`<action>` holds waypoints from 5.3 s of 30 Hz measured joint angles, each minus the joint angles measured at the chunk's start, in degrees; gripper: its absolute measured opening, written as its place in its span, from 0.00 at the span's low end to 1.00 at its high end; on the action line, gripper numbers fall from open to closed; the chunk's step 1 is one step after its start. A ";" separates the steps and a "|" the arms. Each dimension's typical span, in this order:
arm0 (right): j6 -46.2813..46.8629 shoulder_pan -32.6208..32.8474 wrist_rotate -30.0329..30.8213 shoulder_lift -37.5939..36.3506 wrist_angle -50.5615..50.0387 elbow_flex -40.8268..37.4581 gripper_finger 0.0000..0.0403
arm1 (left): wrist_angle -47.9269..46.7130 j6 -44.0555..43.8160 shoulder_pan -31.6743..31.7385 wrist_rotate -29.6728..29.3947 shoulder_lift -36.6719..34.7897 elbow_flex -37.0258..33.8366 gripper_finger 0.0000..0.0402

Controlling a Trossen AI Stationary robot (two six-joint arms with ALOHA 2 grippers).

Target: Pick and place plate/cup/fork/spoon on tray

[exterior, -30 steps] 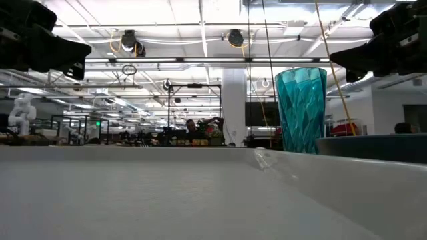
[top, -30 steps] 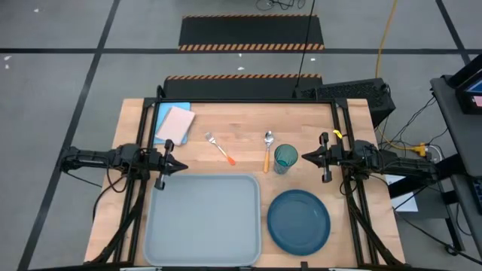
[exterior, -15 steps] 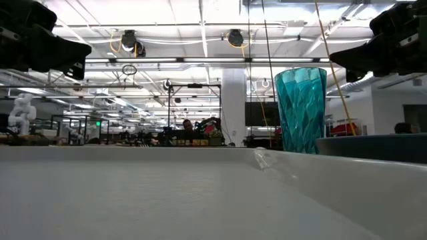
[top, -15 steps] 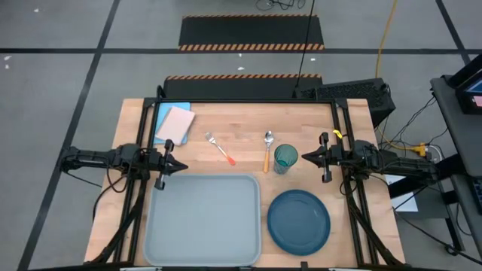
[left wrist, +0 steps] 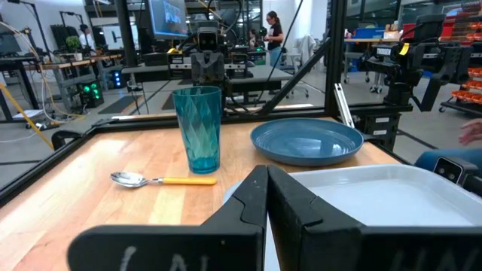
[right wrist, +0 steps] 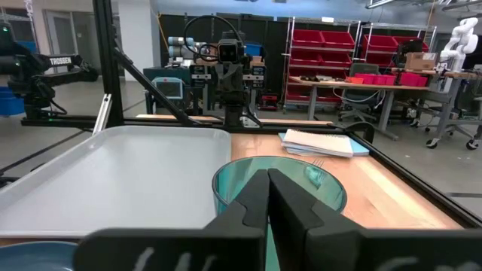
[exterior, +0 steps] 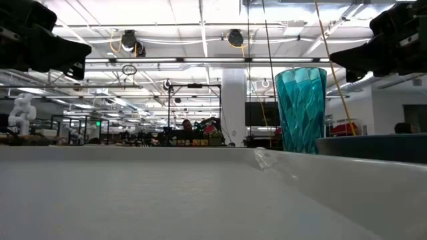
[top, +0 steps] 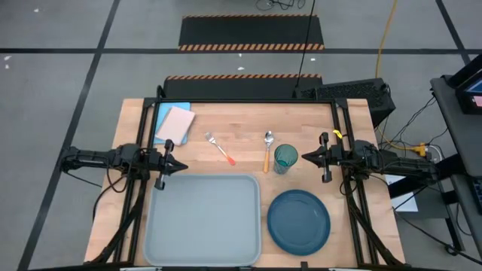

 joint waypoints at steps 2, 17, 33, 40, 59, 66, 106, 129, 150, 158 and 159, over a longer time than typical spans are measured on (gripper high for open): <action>0.00 0.00 0.01 0.00 -0.01 0.00 0.00 | 0.00 0.00 0.01 0.00 -0.02 0.02 0.02; -0.02 0.01 0.02 0.00 0.01 0.00 0.00 | 0.00 0.02 -0.01 0.00 0.00 0.00 0.02; 0.00 0.01 0.00 0.00 0.01 0.00 0.00 | 0.26 -0.09 0.00 0.00 -0.02 0.01 0.02; -0.03 0.00 0.01 0.00 0.00 -0.01 0.00 | 0.26 0.00 -0.01 0.00 -0.01 0.00 0.02; -0.02 0.01 0.00 0.00 0.23 0.00 0.00 | 24.82 0.12 -0.01 0.00 0.00 0.02 0.02; 0.00 0.00 -0.16 -0.02 1.56 -0.01 0.00 | 24.61 -0.26 0.01 0.07 0.00 4.92 0.02; 24.66 1.17 1.33 0.52 15.96 -0.02 0.00 | -12.07 -1.84 -3.16 -0.31 38.79 49.98 0.02; 12.90 13.82 19.88 33.04 14.63 21.65 0.02 | -17.27 12.50 -5.75 -11.08 55.13 49.37 0.02; 18.04 19.53 29.93 70.55 -32.73 62.42 0.16 | -17.93 12.64 -3.35 -11.08 55.89 49.37 0.02; 19.00 19.55 29.62 72.94 -40.12 62.86 0.28 | -17.71 12.79 -3.35 -11.06 55.87 49.37 0.02; 19.04 19.53 29.70 72.94 -40.61 62.86 0.30 | -17.70 12.81 -3.35 -11.06 55.87 49.37 0.02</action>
